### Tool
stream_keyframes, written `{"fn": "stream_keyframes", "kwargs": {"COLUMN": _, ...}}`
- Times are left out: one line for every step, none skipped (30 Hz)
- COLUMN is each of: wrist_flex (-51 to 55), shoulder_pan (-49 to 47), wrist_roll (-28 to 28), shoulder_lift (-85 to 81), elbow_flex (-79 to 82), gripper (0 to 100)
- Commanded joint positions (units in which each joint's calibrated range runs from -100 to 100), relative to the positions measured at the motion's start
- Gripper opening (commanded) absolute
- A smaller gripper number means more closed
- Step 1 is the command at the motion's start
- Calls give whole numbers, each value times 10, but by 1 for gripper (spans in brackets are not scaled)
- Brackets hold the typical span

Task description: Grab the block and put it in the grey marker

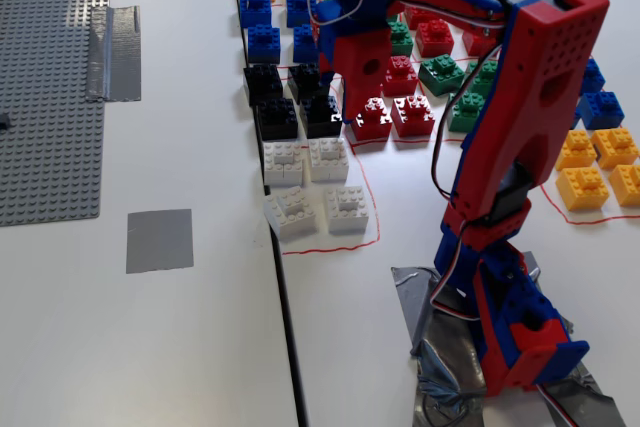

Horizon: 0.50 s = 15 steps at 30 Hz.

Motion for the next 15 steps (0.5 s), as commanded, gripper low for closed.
{"fn": "stream_keyframes", "kwargs": {"wrist_flex": -10, "shoulder_pan": -7, "wrist_roll": -4, "shoulder_lift": -9, "elbow_flex": -44, "gripper": 24}}
{"fn": "stream_keyframes", "kwargs": {"wrist_flex": -13, "shoulder_pan": -7, "wrist_roll": -4, "shoulder_lift": -6, "elbow_flex": -44, "gripper": 24}}
{"fn": "stream_keyframes", "kwargs": {"wrist_flex": -14, "shoulder_pan": -8, "wrist_roll": -5, "shoulder_lift": -3, "elbow_flex": -45, "gripper": 24}}
{"fn": "stream_keyframes", "kwargs": {"wrist_flex": -15, "shoulder_pan": -8, "wrist_roll": -5, "shoulder_lift": 0, "elbow_flex": -47, "gripper": 24}}
{"fn": "stream_keyframes", "kwargs": {"wrist_flex": -17, "shoulder_pan": -9, "wrist_roll": -6, "shoulder_lift": 3, "elbow_flex": -49, "gripper": 24}}
{"fn": "stream_keyframes", "kwargs": {"wrist_flex": -17, "shoulder_pan": -9, "wrist_roll": -6, "shoulder_lift": 5, "elbow_flex": -50, "gripper": 23}}
{"fn": "stream_keyframes", "kwargs": {"wrist_flex": -19, "shoulder_pan": -9, "wrist_roll": -7, "shoulder_lift": 7, "elbow_flex": -50, "gripper": 23}}
{"fn": "stream_keyframes", "kwargs": {"wrist_flex": -20, "shoulder_pan": -9, "wrist_roll": -7, "shoulder_lift": 10, "elbow_flex": -50, "gripper": 23}}
{"fn": "stream_keyframes", "kwargs": {"wrist_flex": -21, "shoulder_pan": -9, "wrist_roll": -8, "shoulder_lift": 12, "elbow_flex": -50, "gripper": 23}}
{"fn": "stream_keyframes", "kwargs": {"wrist_flex": -22, "shoulder_pan": -10, "wrist_roll": -10, "shoulder_lift": 15, "elbow_flex": -50, "gripper": 23}}
{"fn": "stream_keyframes", "kwargs": {"wrist_flex": -23, "shoulder_pan": -11, "wrist_roll": -11, "shoulder_lift": 17, "elbow_flex": -50, "gripper": 23}}
{"fn": "stream_keyframes", "kwargs": {"wrist_flex": -24, "shoulder_pan": -12, "wrist_roll": -13, "shoulder_lift": 19, "elbow_flex": -50, "gripper": 23}}
{"fn": "stream_keyframes", "kwargs": {"wrist_flex": -27, "shoulder_pan": -13, "wrist_roll": -14, "shoulder_lift": 20, "elbow_flex": -50, "gripper": 23}}
{"fn": "stream_keyframes", "kwargs": {"wrist_flex": -28, "shoulder_pan": -15, "wrist_roll": -16, "shoulder_lift": 22, "elbow_flex": -50, "gripper": 23}}
{"fn": "stream_keyframes", "kwargs": {"wrist_flex": -30, "shoulder_pan": -16, "wrist_roll": -17, "shoulder_lift": 24, "elbow_flex": -50, "gripper": 23}}
